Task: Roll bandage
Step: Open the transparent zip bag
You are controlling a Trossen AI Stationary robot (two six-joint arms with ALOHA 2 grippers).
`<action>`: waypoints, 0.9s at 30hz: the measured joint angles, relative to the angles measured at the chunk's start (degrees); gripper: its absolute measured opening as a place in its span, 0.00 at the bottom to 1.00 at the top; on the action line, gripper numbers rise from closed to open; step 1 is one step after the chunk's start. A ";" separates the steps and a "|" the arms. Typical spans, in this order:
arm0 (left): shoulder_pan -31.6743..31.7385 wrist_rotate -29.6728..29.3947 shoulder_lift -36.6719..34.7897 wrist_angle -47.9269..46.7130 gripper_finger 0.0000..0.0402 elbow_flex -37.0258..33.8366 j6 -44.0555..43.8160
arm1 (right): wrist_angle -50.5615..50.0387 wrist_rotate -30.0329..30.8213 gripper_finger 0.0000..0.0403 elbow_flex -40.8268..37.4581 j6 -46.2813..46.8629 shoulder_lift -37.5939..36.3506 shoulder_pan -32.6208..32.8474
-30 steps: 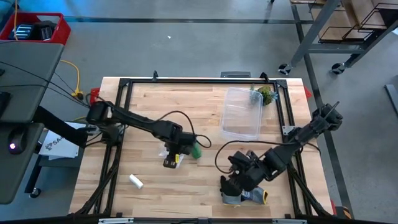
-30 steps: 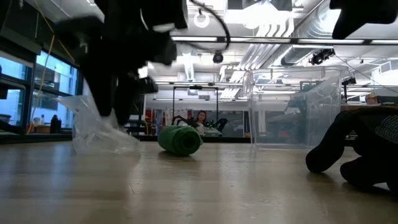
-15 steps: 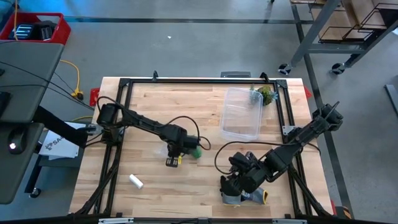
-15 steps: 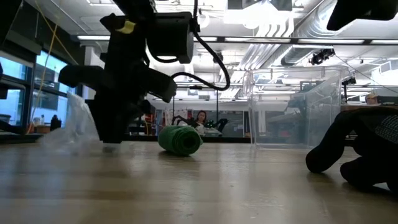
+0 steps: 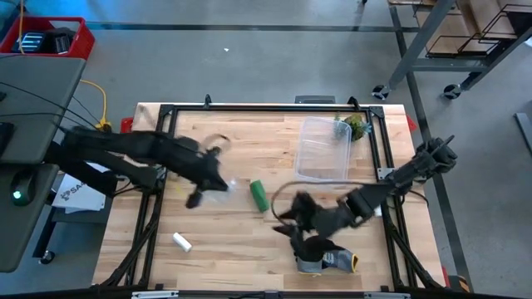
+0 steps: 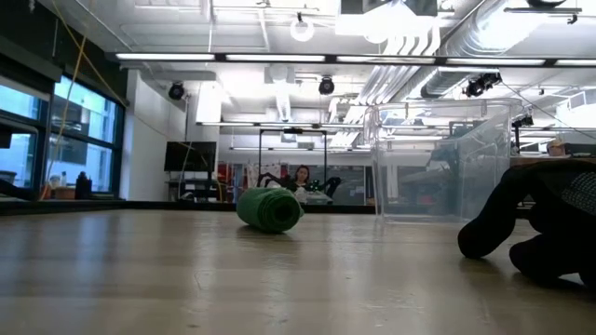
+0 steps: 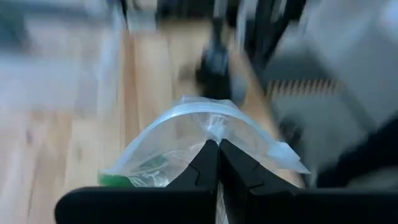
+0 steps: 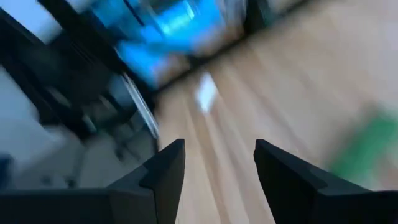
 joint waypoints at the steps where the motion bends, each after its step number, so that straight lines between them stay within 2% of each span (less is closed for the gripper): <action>1: -0.09 -0.74 -2.39 2.12 0.00 -0.02 -1.30 | 4.75 -0.31 0.46 0.02 -3.11 0.00 -1.65; 6: -1.51 -7.92 -8.53 7.38 0.00 0.03 -3.82 | 23.47 -2.47 0.46 0.03 -16.40 0.00 -9.94; 9: -3.05 -10.69 -7.58 6.87 0.00 0.03 -2.18 | 29.34 -6.73 0.46 0.09 -17.81 0.09 -13.88; 13: -5.08 -12.34 -3.69 7.27 0.00 -0.08 1.45 | 28.68 -12.27 0.46 0.11 -12.83 0.45 -16.89; 17: -8.23 -19.89 -0.13 7.29 0.00 -0.08 8.86 | 29.88 -18.83 0.46 0.11 -5.26 1.69 -18.05; 23: -12.03 -28.50 2.33 7.70 0.00 1.10 19.63 | 31.33 -19.24 0.46 0.09 1.46 3.76 -18.13; 27: -12.15 -29.26 2.41 8.03 0.00 3.07 20.86 | 34.39 -19.24 0.46 0.02 1.71 4.85 -18.22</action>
